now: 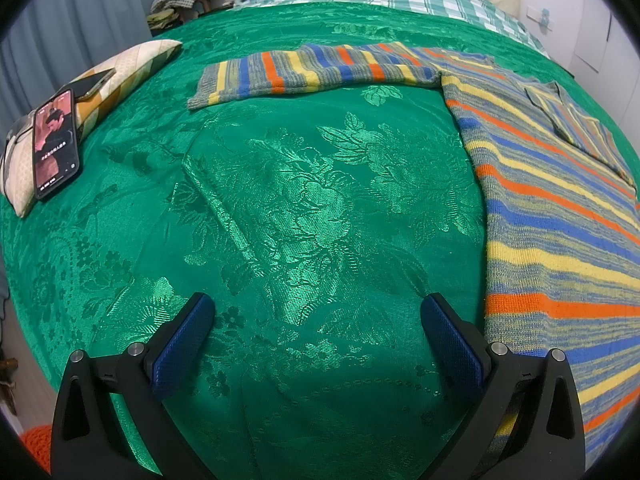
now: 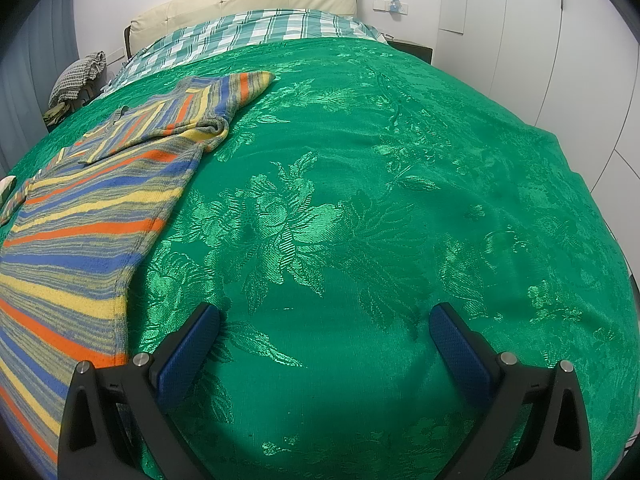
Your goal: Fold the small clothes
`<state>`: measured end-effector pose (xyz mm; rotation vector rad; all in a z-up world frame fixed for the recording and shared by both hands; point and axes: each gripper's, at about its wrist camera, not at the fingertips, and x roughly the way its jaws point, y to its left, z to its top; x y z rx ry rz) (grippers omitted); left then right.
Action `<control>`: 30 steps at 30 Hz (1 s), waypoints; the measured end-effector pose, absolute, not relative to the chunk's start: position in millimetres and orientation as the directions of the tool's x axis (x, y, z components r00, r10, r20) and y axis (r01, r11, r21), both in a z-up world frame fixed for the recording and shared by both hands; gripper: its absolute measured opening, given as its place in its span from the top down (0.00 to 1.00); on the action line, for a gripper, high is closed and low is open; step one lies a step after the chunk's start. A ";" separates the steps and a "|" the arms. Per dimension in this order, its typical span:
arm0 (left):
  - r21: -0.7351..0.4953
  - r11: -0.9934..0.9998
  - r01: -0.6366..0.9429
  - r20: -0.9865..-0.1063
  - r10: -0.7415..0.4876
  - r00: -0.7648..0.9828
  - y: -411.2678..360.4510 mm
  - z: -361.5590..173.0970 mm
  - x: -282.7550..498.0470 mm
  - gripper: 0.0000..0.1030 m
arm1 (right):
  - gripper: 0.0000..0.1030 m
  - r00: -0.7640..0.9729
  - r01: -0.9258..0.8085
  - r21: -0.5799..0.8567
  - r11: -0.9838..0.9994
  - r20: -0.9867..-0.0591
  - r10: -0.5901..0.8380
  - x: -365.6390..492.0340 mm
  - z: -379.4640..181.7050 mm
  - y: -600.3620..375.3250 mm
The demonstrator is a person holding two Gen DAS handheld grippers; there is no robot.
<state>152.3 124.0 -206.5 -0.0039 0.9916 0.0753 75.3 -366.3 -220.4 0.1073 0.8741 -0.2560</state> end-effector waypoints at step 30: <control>0.010 0.998 -0.057 -0.853 0.038 0.520 128.1 -203.7 154.5 0.00 | 0.00 0.613 0.265 -0.013 0.964 -0.769 -0.179 74.5 -220.1 -366.7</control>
